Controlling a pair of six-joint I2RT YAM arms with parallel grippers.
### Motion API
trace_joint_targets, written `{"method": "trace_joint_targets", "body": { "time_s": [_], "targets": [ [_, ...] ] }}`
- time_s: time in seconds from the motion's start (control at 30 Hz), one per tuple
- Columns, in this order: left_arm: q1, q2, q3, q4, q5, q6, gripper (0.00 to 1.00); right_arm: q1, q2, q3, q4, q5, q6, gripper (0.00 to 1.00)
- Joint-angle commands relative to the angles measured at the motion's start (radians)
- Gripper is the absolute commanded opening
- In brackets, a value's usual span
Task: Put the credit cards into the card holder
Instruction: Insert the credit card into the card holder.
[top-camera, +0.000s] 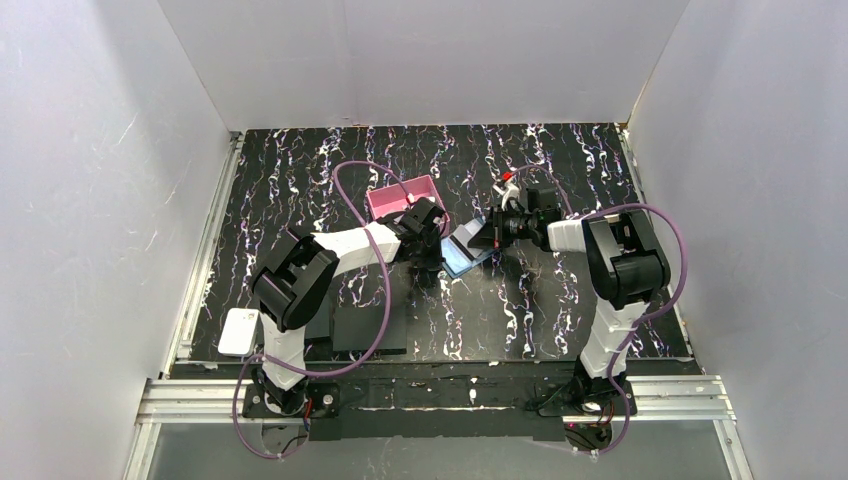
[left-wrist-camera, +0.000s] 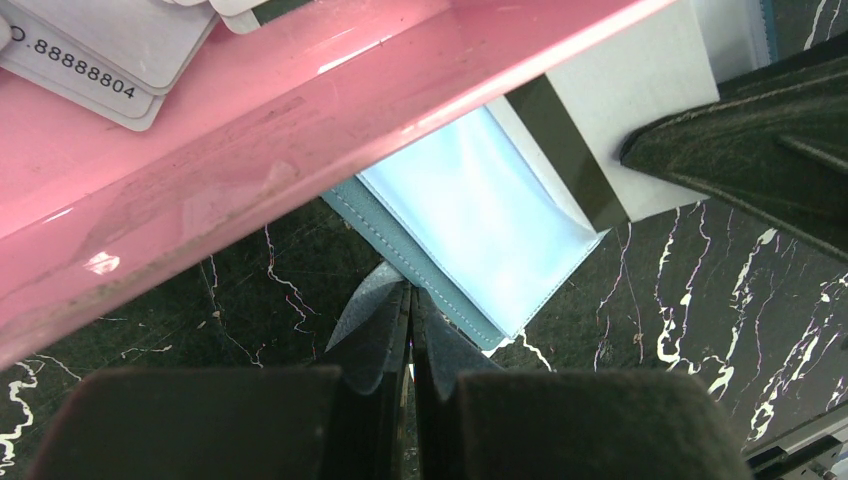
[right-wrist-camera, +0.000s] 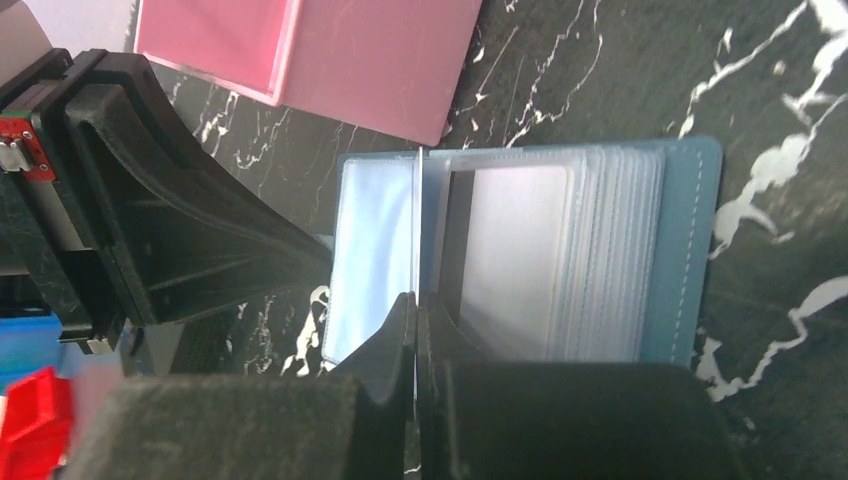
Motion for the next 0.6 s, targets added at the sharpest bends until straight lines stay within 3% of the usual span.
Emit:
{"method": "trace_joint_targets", "body": {
  "time_s": [0.0, 0.33, 0.57],
  "targets": [
    [-0.007, 0.013, 0.009, -0.034, -0.022, 0.008, 0.0, -0.001, -0.027, -0.049, 0.005, -0.02, 0.089, 0.01],
    [-0.008, 0.023, 0.019, -0.034, -0.013, 0.011, 0.0, -0.01, -0.068, -0.064, -0.065, 0.06, 0.142, 0.01],
    [-0.008, 0.034, 0.023, -0.034, -0.003, 0.008, 0.0, -0.013, -0.141, -0.123, -0.025, 0.159, 0.218, 0.01]
  ]
}}
